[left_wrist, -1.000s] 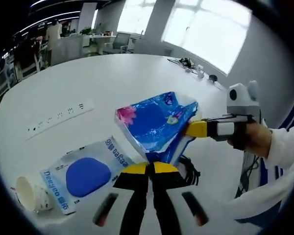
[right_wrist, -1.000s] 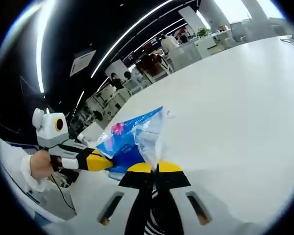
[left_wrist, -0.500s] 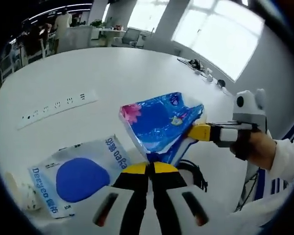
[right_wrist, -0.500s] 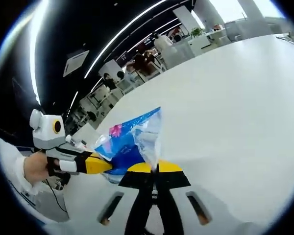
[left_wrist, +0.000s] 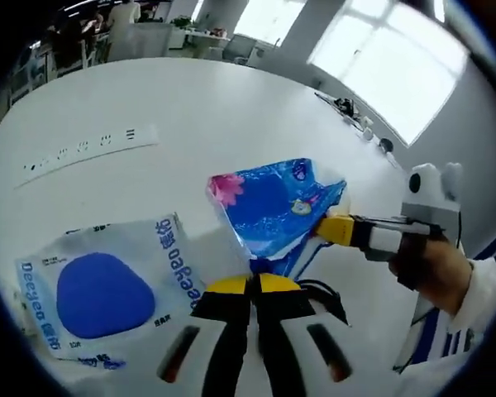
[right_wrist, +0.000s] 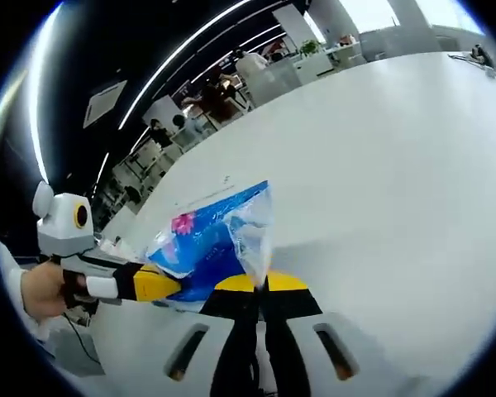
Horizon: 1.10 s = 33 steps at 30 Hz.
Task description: Arrange the tabletop items into an orderly group along one side of the table until the central work area is clear of visible clutter.
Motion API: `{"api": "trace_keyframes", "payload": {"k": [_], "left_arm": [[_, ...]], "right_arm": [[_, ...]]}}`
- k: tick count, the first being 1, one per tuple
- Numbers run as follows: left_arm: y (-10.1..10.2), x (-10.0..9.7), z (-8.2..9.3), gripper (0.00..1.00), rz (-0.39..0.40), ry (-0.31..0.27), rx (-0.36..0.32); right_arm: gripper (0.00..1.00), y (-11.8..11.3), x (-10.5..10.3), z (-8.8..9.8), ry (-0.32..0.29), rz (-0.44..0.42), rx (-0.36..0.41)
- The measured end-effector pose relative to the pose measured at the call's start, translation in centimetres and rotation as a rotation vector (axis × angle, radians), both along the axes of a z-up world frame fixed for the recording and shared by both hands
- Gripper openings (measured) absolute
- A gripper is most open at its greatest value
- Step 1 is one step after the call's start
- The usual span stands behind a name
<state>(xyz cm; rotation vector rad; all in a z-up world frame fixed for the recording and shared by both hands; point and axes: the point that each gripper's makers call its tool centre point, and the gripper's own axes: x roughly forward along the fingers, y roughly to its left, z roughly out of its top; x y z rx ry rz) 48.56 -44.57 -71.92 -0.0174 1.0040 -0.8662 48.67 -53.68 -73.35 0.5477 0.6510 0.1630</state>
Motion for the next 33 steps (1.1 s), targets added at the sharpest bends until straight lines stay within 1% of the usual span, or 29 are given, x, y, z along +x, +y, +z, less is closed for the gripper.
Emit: {"api": "trace_keyframes", "payload": {"k": [6, 9, 13, 15, 17, 20, 23, 28, 30, 33], "left_arm": [[0.3, 0.4, -1.1, 0.0, 0.049, 0.039, 0.021], [0.4, 0.2, -1.5, 0.0, 0.066, 0.056, 0.024], [0.5, 0.9, -2.3, 0.0, 0.09, 0.077, 0.023], [0.4, 1.2, -2.5, 0.0, 0.109, 0.096, 0.018], [0.3, 1.4, -2.8, 0.0, 0.115, 0.108, 0.013], [0.1, 1.6, -3.1, 0.0, 0.117, 0.11, 0.015], [0.1, 1.7, -3.2, 0.0, 0.123, 0.111, 0.015], [-0.1, 1.3, -2.7, 0.0, 0.12, 0.093, 0.018], [-0.1, 1.4, -2.6, 0.02, 0.125, 0.093, 0.014], [-0.2, 1.2, -2.5, 0.07, 0.117, 0.093, 0.007]], "right_arm": [[0.0, 0.3, 0.0, -0.8, 0.017, 0.024, -0.023], [0.0, 0.3, 0.1, -1.1, 0.023, 0.032, -0.021], [0.0, 0.1, 0.2, -1.6, 0.032, 0.033, -0.014], [0.0, -0.1, 0.3, -1.9, 0.036, 0.032, -0.009], [0.0, -0.4, 0.4, -2.3, 0.04, 0.022, 0.008], [0.0, -0.5, 0.5, -2.5, 0.042, 0.017, 0.019], [0.0, -0.4, 0.4, -2.6, 0.046, 0.027, 0.01], [0.0, -0.4, 0.6, -2.8, 0.041, 0.041, 0.006], [0.0, -0.4, 0.7, -2.8, 0.035, 0.048, -0.003], [0.0, -0.3, 0.7, -2.8, 0.032, 0.053, -0.001]]}}
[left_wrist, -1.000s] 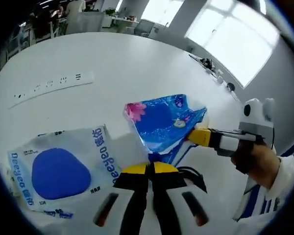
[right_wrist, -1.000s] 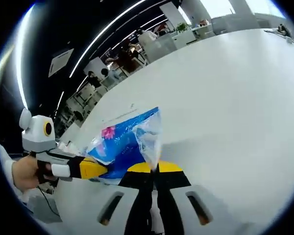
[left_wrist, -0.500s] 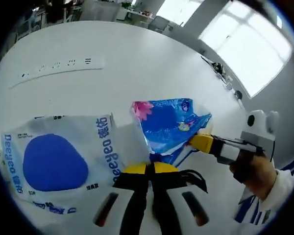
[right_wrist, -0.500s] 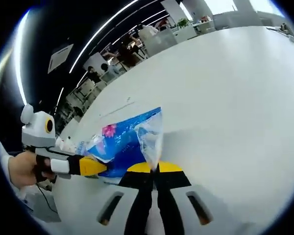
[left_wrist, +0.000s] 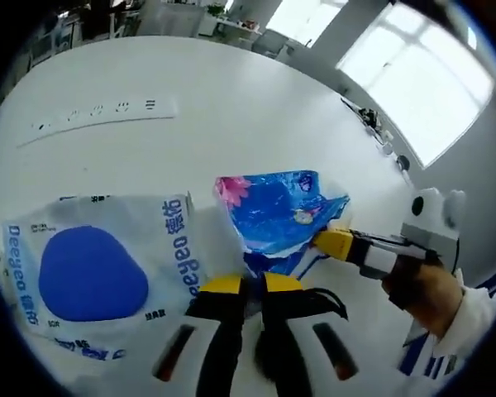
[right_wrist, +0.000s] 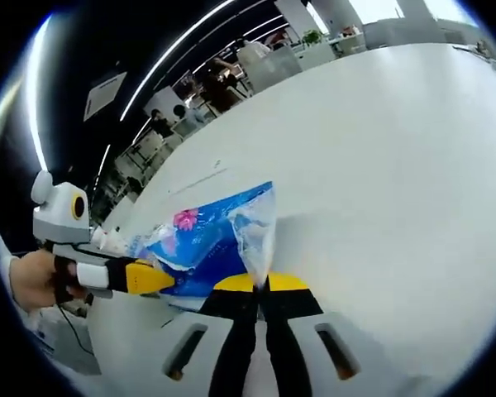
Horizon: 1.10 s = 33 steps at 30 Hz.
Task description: Arrange the tabletop items into an orderly group along one side of the table until the central work area is clear of visible clutter.
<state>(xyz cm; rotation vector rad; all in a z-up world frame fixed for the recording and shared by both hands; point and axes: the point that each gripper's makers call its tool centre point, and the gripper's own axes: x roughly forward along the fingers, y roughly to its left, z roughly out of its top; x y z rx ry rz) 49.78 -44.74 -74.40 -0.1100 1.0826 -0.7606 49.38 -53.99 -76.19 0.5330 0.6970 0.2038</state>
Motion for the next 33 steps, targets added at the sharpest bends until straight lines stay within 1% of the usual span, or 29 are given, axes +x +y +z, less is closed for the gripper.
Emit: {"api": "trace_keyframes", "payload": {"k": [5, 7, 10, 12, 17, 21, 25, 27, 31, 33], "left_arm": [[-0.1, -0.4, 0.4, 0.15, -0.001, -0.007, -0.007], [-0.1, -0.7, 0.6, 0.19, -0.007, -0.01, -0.007], [-0.1, -1.5, 0.8, 0.21, -0.038, -0.019, 0.006], [0.1, -1.9, 0.9, 0.22, -0.045, -0.026, 0.012], [0.4, -2.2, 1.1, 0.27, -0.035, -0.026, 0.012], [0.6, -2.5, 1.6, 0.31, -0.031, -0.042, 0.015], [0.7, -3.0, 2.1, 0.35, -0.025, -0.041, 0.004], [0.8, -3.3, 2.2, 0.36, -0.027, -0.043, 0.003], [1.2, -4.2, 2.8, 0.4, -0.033, -0.05, -0.009], [1.6, -4.5, 3.2, 0.44, -0.032, -0.064, -0.013]], "right_arm": [[0.01, -0.2, -0.1, -0.1, 0.002, -0.007, 0.003], [0.02, -0.2, -0.2, -0.2, -0.001, 0.007, -0.01], [0.03, -0.1, -0.4, -0.2, -0.009, 0.03, -0.036], [0.05, -0.1, -0.4, -0.1, -0.018, 0.039, -0.045], [0.1, -0.1, -0.5, 0.2, -0.028, 0.048, -0.075], [0.13, -0.2, -0.8, 0.8, -0.042, 0.047, -0.07], [0.19, -0.6, -1.6, 1.5, -0.055, 0.035, -0.081], [0.21, -0.9, -1.9, 1.8, -0.062, 0.028, -0.081], [0.26, -1.4, -2.8, 3.1, -0.086, 0.0, -0.074], [0.28, -1.2, -3.4, 4.0, -0.107, -0.009, -0.042]]}}
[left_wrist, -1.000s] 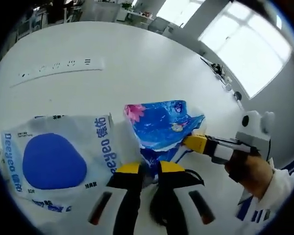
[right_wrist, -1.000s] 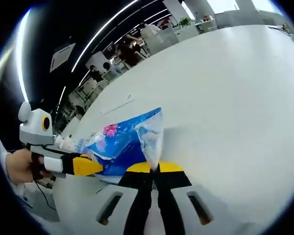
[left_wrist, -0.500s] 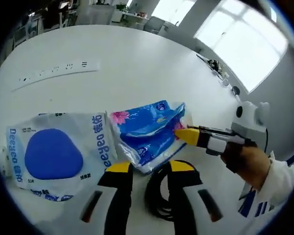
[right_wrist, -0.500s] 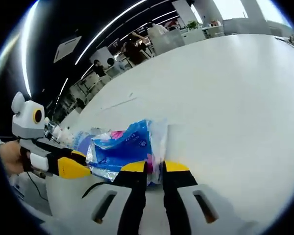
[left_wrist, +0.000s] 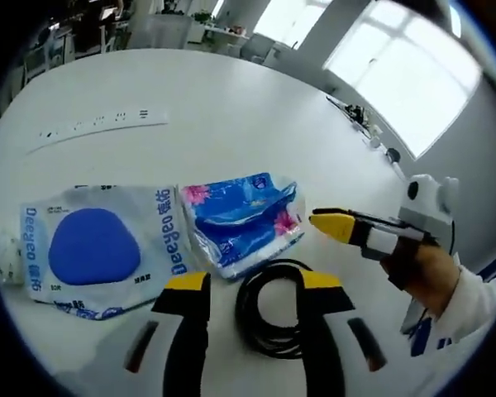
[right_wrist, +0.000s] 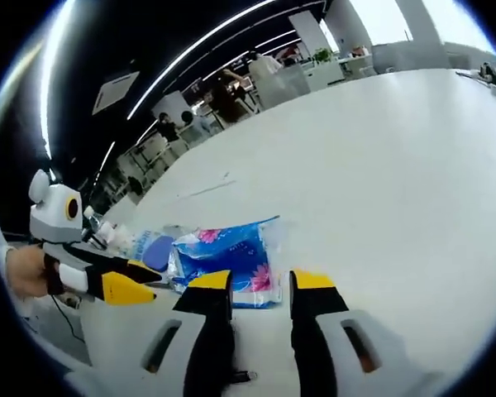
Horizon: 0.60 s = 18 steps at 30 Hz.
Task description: Arrange the tabletop items into an orderly group along one side of the table until the central work area is clear of visible clutter.
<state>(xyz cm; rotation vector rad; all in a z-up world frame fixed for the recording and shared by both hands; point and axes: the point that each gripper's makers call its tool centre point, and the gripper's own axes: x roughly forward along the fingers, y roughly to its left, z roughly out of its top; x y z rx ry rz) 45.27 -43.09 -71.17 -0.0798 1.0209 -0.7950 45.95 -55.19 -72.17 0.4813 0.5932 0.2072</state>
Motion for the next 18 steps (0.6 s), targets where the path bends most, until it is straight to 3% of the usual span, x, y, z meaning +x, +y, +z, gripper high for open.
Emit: {"api": "trace_keyframes", "payload": {"k": [6, 10, 12, 18], "left_arm": [[1.6, -0.6, 1.9, 0.61, 0.024, -0.047, -0.058], [3.5, -1.7, 3.3, 0.65, 0.05, -0.078, -0.101], [4.6, -2.1, 3.7, 0.66, 0.043, -0.124, -0.102], [7.5, -3.1, 4.8, 0.75, 0.082, -0.141, -0.146]], "right_arm": [[0.48, 0.8, -2.5, 2.4, -0.049, -0.003, 0.053], [0.69, 1.4, -4.6, 3.5, -0.052, -0.023, 0.111], [0.7, 1.8, -5.4, 4.1, -0.063, -0.022, 0.134], [0.77, 2.7, -7.2, 5.2, -0.058, -0.029, 0.192]]}}
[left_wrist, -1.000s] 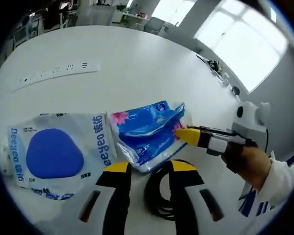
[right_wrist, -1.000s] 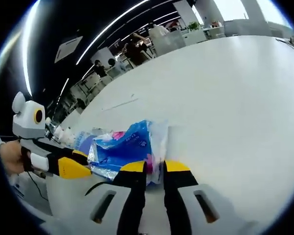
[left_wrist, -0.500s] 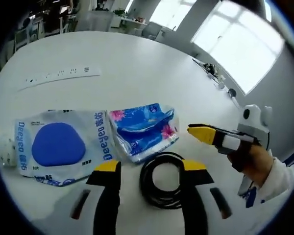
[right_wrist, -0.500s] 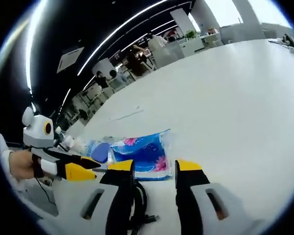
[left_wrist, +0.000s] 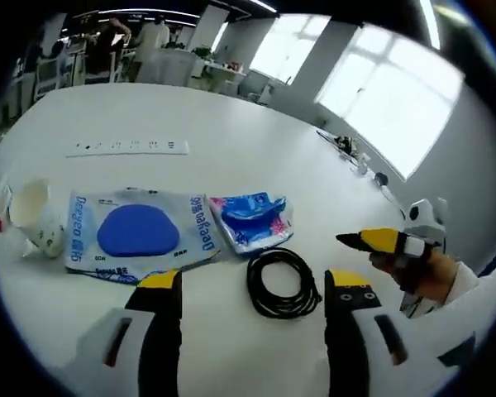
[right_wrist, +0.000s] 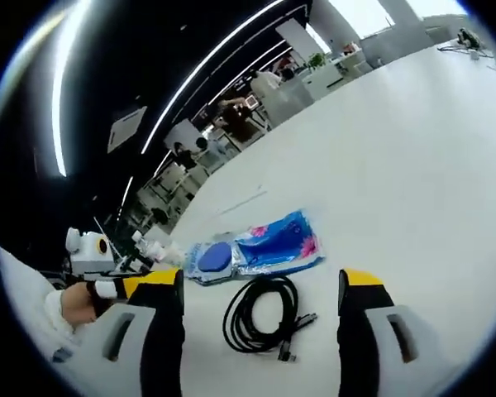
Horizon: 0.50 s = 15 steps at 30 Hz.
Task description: Arrange the tabletop items into an orderly group along one side of the table until the central work area is clear of visible clutter.
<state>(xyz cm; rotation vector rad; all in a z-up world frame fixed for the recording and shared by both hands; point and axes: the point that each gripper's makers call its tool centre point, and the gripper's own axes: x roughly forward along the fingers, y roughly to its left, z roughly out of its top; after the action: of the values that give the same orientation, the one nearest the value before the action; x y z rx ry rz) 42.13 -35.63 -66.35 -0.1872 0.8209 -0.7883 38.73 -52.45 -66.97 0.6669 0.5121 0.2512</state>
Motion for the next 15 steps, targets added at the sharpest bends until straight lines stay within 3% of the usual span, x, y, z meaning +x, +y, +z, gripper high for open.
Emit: {"api": "trace_keyframes", "payload": {"k": [12, 15], "left_arm": [[7.9, -0.9, 1.3, 0.76, 0.139, -0.044, -0.038], [9.3, -1.3, 1.1, 0.76, 0.175, -0.018, -0.05]], "right_arm": [[0.75, 1.6, -3.8, 0.5, 0.008, 0.007, 0.005], [0.75, 1.6, -4.6, 0.8, 0.012, -0.014, 0.01]]}}
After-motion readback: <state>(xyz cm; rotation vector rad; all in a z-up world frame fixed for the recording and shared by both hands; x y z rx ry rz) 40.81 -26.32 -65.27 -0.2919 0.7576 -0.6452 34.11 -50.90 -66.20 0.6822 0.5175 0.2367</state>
